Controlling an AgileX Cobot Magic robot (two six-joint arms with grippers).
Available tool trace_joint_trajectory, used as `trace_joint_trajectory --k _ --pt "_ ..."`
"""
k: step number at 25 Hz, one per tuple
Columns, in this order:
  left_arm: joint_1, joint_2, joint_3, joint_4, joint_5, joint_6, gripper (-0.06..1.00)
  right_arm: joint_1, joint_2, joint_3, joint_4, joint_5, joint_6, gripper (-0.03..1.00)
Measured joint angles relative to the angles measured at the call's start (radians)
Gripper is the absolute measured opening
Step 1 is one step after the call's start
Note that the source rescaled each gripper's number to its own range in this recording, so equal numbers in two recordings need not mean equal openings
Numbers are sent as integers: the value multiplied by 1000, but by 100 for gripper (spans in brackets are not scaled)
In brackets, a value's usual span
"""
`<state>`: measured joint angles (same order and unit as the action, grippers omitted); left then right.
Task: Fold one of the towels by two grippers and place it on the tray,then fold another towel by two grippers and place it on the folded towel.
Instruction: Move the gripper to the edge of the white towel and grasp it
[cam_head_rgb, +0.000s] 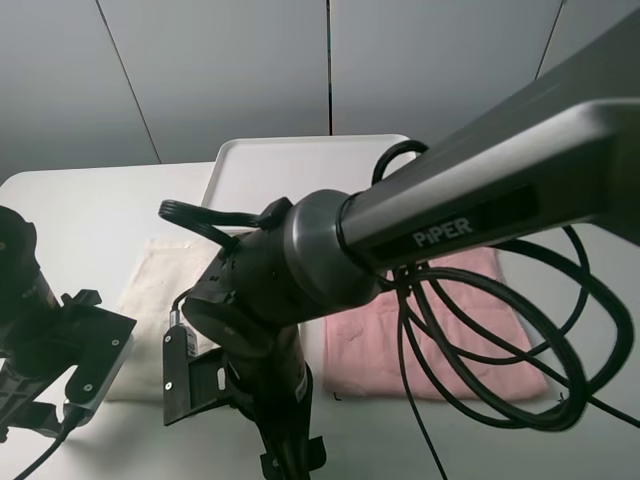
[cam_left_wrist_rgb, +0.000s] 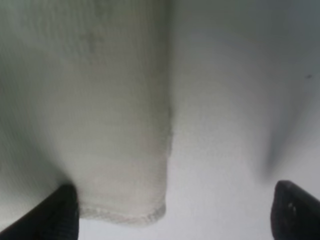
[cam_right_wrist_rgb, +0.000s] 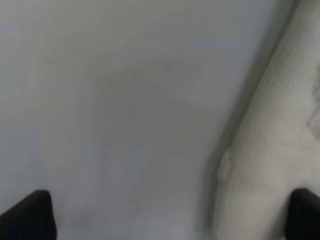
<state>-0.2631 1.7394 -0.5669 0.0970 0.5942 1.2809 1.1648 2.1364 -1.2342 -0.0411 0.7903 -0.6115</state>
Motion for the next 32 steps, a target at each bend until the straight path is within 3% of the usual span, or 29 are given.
trace_joint_trajectory --k 4,6,11,15,21,25,28,32 --pt "0 2 0 0 0 0 99 0 3 -2 -2 2 0 95" --pt "0 2 0 0 0 0 99 0 6 -6 -13 2 2 81" --pt "-2 2 0 0 0 0 99 0 6 -7 -54 -34 24 30" --pt "-2 2 0 0 0 0 99 0 8 -7 -102 -60 76 5" --pt "-2 2 0 0 -7 2 99 2 8 -7 -107 -64 91 1" --pt "-2 2 0 1 -27 -19 91 2 8 -7 -109 -64 91 1" --pt "-2 4 0 7 -50 -23 74 2 8 -7 -109 -64 93 1" --pt "-2 6 0 11 -71 -23 36 2 8 -7 -109 -64 93 1"
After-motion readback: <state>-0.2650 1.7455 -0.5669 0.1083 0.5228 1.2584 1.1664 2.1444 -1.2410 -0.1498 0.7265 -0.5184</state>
